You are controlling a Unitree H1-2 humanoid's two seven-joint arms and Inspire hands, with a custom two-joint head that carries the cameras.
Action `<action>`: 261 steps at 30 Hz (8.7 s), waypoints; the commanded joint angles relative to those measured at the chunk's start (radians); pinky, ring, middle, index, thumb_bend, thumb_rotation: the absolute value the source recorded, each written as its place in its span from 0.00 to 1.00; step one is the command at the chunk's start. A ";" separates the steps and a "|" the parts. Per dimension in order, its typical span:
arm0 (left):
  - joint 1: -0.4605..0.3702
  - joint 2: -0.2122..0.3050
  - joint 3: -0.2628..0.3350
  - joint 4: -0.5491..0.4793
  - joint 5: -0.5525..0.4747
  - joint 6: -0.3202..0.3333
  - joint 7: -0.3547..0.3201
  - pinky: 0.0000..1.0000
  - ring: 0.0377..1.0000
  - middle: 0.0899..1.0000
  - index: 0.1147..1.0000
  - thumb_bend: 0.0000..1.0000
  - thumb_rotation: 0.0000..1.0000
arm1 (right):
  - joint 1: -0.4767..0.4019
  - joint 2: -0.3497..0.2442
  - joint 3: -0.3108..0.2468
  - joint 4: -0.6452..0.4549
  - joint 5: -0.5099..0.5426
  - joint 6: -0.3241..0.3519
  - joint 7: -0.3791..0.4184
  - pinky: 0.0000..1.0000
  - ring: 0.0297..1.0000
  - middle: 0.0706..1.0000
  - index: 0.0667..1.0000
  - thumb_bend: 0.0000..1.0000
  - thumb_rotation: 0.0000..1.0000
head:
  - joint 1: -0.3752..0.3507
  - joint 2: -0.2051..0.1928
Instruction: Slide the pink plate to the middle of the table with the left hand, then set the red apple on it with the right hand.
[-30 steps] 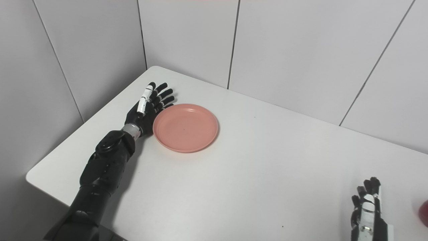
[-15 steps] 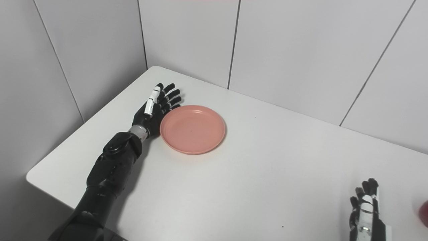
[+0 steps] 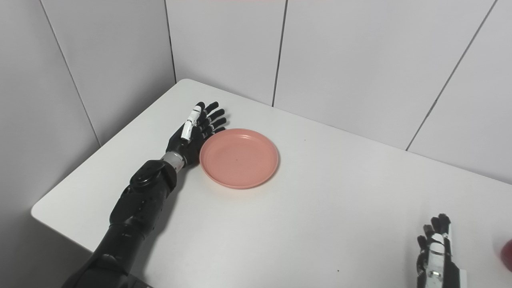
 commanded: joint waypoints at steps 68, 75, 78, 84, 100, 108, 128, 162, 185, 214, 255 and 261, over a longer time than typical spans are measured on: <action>0.022 -0.121 -0.136 -0.084 0.018 0.066 -0.027 0.93 0.92 0.92 0.90 0.37 1.00 | -0.017 0.024 0.003 0.003 -0.025 -0.078 -0.005 1.00 0.98 0.98 0.97 0.18 1.00 | -0.088 0.049; 0.025 -0.126 -0.145 -0.089 0.029 0.066 -0.021 0.93 0.92 0.92 0.91 0.37 1.00 | -0.019 0.022 0.008 0.002 -0.035 -0.060 -0.006 1.00 0.99 0.99 0.98 0.22 1.00 | -0.103 0.058; 0.025 -0.130 -0.145 -0.086 0.035 0.062 -0.023 0.93 0.93 0.92 0.91 0.36 1.00 | -0.019 0.020 0.010 0.003 -0.041 -0.061 -0.006 1.00 0.99 0.99 0.98 0.21 1.00 | -0.111 0.062; 0.030 -0.139 -0.150 -0.091 0.043 0.058 -0.022 0.93 0.93 0.93 0.91 0.36 1.00 | -0.020 0.023 0.007 0.009 -0.038 -0.071 -0.008 1.00 0.98 0.98 0.97 0.21 1.00 | -0.116 0.067; 0.050 -0.185 -0.154 -0.133 0.064 0.080 0.009 0.92 0.92 0.92 0.90 0.37 1.00 | -0.021 0.028 0.013 0.008 -0.055 -0.080 -0.016 1.00 0.97 0.97 0.96 0.25 1.00 | -0.136 0.085; 0.066 -0.213 -0.164 -0.157 0.073 0.086 0.020 0.92 0.92 0.92 0.90 0.38 1.00 | -0.019 0.034 0.016 0.002 -0.051 -0.072 -0.018 1.00 0.98 0.97 0.96 0.25 1.00 | -0.154 0.096; 0.106 -0.280 -0.233 -0.233 0.096 0.118 0.032 0.92 0.92 0.92 0.90 0.38 1.00 | -0.021 0.057 0.027 -0.016 -0.059 -0.049 -0.036 1.00 0.97 0.97 0.97 0.22 1.00 | -0.198 0.120; 0.144 -0.352 -0.305 -0.306 0.113 0.174 0.038 0.93 0.93 0.92 0.91 0.39 1.00 | -0.026 0.090 0.040 -0.042 -0.119 -0.041 -0.072 0.97 0.94 0.93 0.94 0.25 1.00 | -0.327 0.175; 0.161 -0.339 -0.298 -0.345 0.119 0.183 0.048 0.94 0.93 0.93 0.91 0.37 1.00 | -0.048 0.095 0.036 -0.044 -0.148 -0.019 -0.086 0.95 0.93 0.93 0.93 0.25 1.00 | -0.446 0.199; 0.169 -0.278 -0.259 -0.302 0.102 0.138 -0.014 0.93 0.93 0.93 0.91 0.39 1.00 | -0.141 -0.046 0.061 -0.224 -0.426 0.148 -0.050 0.80 0.87 0.88 0.87 0.47 0.89 | -0.687 0.185; 0.190 -0.225 -0.229 -0.218 0.061 0.037 -0.092 0.94 0.92 0.93 0.91 0.40 1.00 | -0.324 -0.355 -0.165 -0.205 -0.862 0.347 -0.005 0.80 0.88 0.91 0.93 1.00 0.52 | -0.871 0.121; 0.190 -0.224 -0.225 -0.223 0.053 0.043 -0.091 0.94 0.93 0.93 0.91 0.40 1.00 | -0.320 -0.380 -0.171 -0.155 -0.880 0.379 0.029 0.80 0.90 0.94 0.96 1.00 0.55 | -0.872 0.125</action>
